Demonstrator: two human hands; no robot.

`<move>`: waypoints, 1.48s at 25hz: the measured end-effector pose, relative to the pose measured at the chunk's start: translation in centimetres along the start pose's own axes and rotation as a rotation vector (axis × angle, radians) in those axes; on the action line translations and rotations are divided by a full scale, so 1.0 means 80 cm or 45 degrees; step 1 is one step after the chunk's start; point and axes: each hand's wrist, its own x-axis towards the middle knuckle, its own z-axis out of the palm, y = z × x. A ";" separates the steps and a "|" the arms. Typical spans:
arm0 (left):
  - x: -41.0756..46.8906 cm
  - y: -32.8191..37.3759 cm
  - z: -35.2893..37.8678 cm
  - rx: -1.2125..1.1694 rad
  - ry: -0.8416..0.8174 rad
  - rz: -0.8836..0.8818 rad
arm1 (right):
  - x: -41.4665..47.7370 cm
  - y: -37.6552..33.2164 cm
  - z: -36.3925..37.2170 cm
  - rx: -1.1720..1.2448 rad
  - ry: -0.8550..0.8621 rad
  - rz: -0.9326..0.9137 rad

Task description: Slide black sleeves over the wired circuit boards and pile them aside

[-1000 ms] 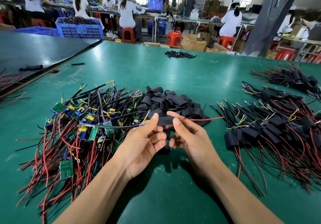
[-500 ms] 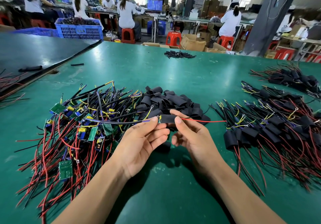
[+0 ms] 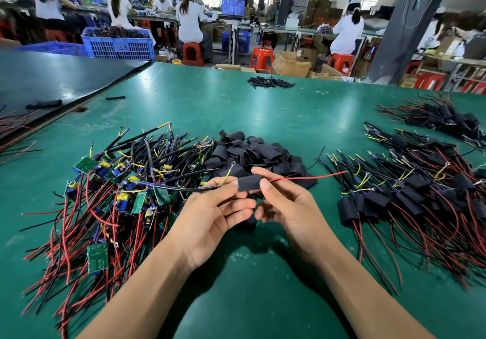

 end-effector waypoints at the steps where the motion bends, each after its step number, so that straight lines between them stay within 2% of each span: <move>1: 0.000 0.000 0.001 0.042 0.025 0.032 | 0.001 0.000 -0.001 0.002 0.020 0.006; 5: 0.000 -0.005 -0.003 0.279 0.097 0.241 | 0.001 0.003 -0.002 0.049 0.055 0.133; 9: -0.001 -0.007 -0.003 0.513 0.056 0.303 | -0.002 0.001 0.007 -0.002 -0.042 0.310; 13: -0.002 -0.004 0.000 0.441 0.035 0.211 | -0.007 -0.009 0.011 0.082 -0.197 0.601; 16: -0.001 -0.005 0.000 0.419 -0.032 0.179 | -0.011 -0.016 0.022 0.202 -0.212 0.617; 19: 0.000 -0.006 -0.001 0.407 -0.038 0.180 | -0.009 -0.020 0.031 0.441 -0.010 0.497; 23: 0.005 -0.011 -0.006 0.487 0.110 0.218 | 0.002 -0.031 -0.003 1.029 0.378 0.235; 26: 0.009 -0.015 -0.012 0.568 0.194 0.248 | 0.005 -0.029 -0.036 1.231 0.654 0.162; 31: 0.009 -0.018 -0.013 0.665 0.233 0.261 | 0.009 -0.014 -0.048 1.159 0.793 0.228; 37: 0.007 -0.020 -0.019 1.231 0.421 0.514 | 0.016 -0.010 -0.052 0.806 0.998 0.213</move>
